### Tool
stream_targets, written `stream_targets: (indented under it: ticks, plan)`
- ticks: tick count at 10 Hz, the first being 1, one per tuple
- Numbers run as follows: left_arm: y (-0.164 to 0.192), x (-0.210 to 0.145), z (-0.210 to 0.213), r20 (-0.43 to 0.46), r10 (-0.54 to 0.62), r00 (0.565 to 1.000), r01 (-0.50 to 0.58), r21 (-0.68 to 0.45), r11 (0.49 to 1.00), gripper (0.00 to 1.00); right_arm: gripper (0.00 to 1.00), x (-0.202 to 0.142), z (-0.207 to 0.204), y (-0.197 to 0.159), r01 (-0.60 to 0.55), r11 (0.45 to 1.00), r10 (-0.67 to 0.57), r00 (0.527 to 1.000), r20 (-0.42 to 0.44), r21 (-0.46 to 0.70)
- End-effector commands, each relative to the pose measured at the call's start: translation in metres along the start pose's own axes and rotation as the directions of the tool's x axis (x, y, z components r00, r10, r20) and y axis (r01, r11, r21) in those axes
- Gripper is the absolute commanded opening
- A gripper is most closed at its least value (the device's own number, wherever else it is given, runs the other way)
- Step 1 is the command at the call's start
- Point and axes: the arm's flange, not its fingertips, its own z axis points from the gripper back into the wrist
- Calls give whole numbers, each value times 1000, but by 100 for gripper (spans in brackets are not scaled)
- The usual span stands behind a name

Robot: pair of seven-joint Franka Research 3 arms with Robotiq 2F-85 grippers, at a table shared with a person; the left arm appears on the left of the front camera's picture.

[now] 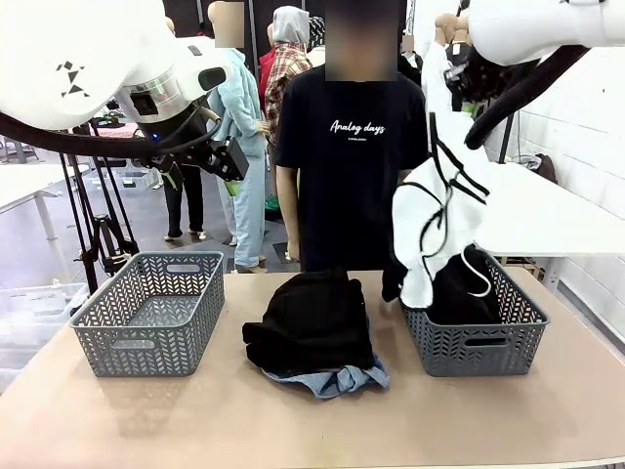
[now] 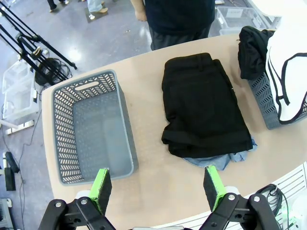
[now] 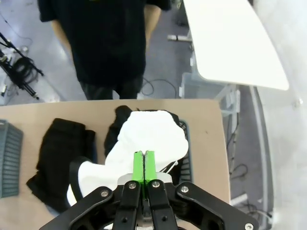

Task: Sort the tops and bottoms.
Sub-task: Sort the clothes according to human instructions.

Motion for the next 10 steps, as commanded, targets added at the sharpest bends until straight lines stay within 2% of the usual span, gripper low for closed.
stream_targets:
  ticks: [1, 3, 4, 6, 10]
  plan:
    - [3, -1, -1, 12, 0, 1000, 0, -7, 1000, 100, 0, 27, -49, -35, 58, 998, -56, 991, -121, 18]
    - [3, -1, -1, 12, 0, 1000, 0, -7, 1000, 100, 0, 25, -101, -49, 77, 996, -62, 969, -241, 52]
    - [3, -1, -1, 12, 0, 1000, 0, -7, 1000, 100, 0, 11, -140, -40, 79, 993, -45, 937, -346, 84]
    - [3, -1, -1, 12, 0, 1000, 0, -7, 1000, 100, 0, -28, -194, -22, 83, 993, -33, 871, -491, 80]
    - [3, -1, -1, 12, 0, 1000, 0, -7, 1000, 100, 0, -89, -246, -18, 69, 997, -68, 779, -623, -22]
